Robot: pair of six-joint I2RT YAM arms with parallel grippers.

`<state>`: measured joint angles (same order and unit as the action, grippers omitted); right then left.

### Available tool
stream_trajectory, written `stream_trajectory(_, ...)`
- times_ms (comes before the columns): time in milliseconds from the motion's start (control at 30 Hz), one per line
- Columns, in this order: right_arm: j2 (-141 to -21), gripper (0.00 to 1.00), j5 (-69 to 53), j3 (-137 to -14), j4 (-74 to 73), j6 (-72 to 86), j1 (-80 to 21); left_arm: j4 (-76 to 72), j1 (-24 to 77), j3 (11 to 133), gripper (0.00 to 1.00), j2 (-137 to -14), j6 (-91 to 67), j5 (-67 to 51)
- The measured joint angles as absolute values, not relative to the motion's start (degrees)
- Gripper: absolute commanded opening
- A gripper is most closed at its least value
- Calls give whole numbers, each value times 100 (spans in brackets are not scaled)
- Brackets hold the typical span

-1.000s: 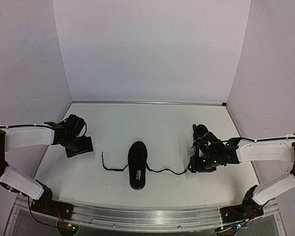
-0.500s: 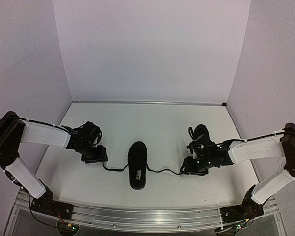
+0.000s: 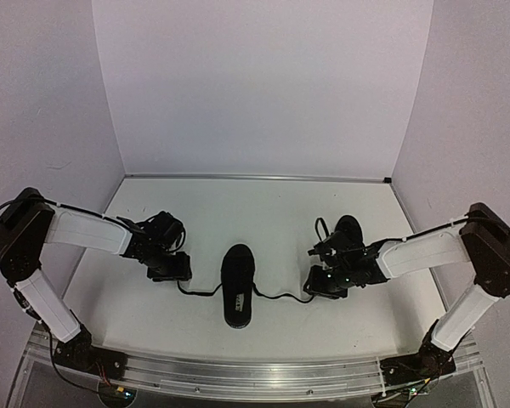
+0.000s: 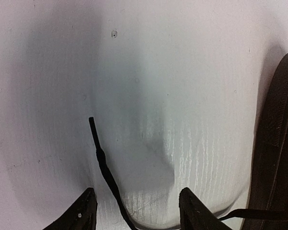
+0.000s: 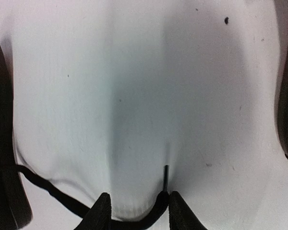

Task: Tie the shoes

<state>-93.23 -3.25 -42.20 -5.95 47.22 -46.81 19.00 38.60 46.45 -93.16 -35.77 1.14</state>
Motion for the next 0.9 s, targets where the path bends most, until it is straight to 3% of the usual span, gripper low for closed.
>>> stream_trajectory(167, -9588, 20, -228, -4377, -368, 4626, -4682, 1949, 3900, 4646, 52, -9319, -3555, 187)
stream_trajectory(300, -9636, 1, -147, -4407, -390, 4496, -4683, 1953, 3919, 4646, 47, -9330, -3540, 212)
stream_trajectory(533, -9647, 0, 70, -4481, -638, 4286, -4701, 1943, 3977, 4759, 28, -9491, -3440, 379)
stream_trajectory(700, -9370, 0, 371, -4498, -1303, 4075, -4696, 1929, 3981, 4831, 2, -9577, -3474, 460)
stream_trajectory(900, -8594, 0, 598, -4913, -1815, 3683, -4541, 2006, 3981, 4789, 0, -9388, -3543, 643)
